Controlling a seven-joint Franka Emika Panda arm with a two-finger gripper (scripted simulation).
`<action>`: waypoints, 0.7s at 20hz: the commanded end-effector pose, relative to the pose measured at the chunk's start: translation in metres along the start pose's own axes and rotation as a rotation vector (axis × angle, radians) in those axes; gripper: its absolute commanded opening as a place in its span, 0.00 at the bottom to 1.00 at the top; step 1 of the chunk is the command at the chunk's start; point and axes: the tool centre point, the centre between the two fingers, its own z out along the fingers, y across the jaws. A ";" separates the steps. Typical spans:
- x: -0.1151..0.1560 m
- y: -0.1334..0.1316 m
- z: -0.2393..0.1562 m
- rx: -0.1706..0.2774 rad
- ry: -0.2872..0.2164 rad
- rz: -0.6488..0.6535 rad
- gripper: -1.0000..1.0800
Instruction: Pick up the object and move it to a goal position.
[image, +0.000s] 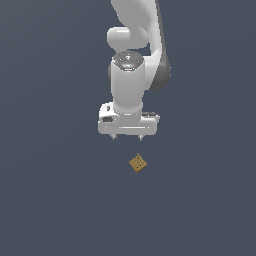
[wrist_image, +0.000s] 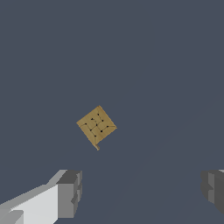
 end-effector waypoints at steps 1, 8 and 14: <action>0.000 0.000 0.000 0.000 0.000 0.000 0.96; -0.008 -0.030 0.009 0.023 -0.019 -0.042 0.96; -0.010 -0.036 0.010 0.028 -0.023 -0.051 0.96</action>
